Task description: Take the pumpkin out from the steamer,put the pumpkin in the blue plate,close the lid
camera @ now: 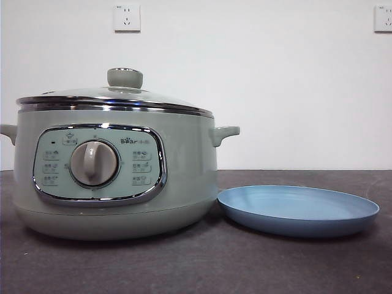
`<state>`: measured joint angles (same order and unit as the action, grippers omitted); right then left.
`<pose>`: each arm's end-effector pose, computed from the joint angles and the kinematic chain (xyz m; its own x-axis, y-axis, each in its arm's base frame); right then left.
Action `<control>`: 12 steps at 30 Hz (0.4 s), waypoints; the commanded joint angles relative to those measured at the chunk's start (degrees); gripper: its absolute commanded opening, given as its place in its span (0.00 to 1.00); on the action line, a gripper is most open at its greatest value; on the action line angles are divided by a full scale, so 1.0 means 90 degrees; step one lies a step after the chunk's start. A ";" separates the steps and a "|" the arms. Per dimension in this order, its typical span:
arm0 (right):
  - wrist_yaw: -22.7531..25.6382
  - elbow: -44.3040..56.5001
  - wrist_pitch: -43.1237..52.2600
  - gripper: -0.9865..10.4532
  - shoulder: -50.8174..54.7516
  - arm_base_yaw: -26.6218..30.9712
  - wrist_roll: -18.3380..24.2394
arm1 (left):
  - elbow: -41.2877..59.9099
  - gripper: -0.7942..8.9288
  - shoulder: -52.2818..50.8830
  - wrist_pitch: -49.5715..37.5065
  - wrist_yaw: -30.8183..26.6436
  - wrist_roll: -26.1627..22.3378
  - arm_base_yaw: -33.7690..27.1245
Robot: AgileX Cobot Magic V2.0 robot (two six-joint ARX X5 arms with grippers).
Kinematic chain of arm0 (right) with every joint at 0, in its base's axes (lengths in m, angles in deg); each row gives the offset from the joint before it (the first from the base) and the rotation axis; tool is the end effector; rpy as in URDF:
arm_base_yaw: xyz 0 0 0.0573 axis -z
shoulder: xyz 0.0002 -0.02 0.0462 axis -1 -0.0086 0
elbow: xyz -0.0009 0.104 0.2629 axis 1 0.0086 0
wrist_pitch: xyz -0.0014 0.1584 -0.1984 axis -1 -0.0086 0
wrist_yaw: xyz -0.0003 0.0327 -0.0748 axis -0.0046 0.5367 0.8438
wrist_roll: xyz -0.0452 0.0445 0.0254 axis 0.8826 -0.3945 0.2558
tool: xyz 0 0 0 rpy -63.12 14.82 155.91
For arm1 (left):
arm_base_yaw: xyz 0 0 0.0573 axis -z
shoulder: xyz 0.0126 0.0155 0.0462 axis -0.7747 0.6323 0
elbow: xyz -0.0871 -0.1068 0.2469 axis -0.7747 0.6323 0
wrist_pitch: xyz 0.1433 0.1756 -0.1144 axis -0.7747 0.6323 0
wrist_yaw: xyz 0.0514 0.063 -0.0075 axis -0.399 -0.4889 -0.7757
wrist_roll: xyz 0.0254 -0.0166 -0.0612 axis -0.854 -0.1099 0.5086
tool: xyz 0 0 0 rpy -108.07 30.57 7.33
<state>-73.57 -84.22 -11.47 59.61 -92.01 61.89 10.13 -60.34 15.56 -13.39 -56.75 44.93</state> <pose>0.0985 0.0149 0.1827 0.9339 0.2494 -0.2562 -0.1056 0.8769 0.4688 0.0862 -0.0111 0.1979 0.9532 -0.2938 -0.0720 0.2300 0.8586 -0.4582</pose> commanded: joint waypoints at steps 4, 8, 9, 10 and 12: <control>-0.0017 -0.0636 -0.0019 0.07 -0.0789 0.0007 -0.0005 | -0.0459 0.07 0.0549 0.0138 -0.0039 -0.0019 -0.0012; -0.0257 -0.1129 -0.0051 0.07 -0.1314 0.0007 0.0158 | -0.0857 0.07 0.1171 0.0138 -0.0007 -0.0114 -0.0012; -0.0352 -0.1273 -0.0056 0.07 -0.1445 0.0010 0.0192 | -0.0986 0.07 0.1345 0.0141 0.0027 -0.0236 -0.0012; -0.0420 -0.1413 -0.0061 0.07 -0.1571 0.0007 0.0211 | -0.1122 0.07 0.1537 0.0148 0.0100 -0.0374 -0.0012; -0.0614 -0.1668 -0.0063 0.07 -0.1775 0.0010 0.0262 | -0.1372 0.07 0.1872 0.0155 0.0255 -0.0617 -0.0012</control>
<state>-78.62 -98.38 -12.34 43.94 -92.01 63.24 -1.58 -44.31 17.20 -11.64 -59.35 44.93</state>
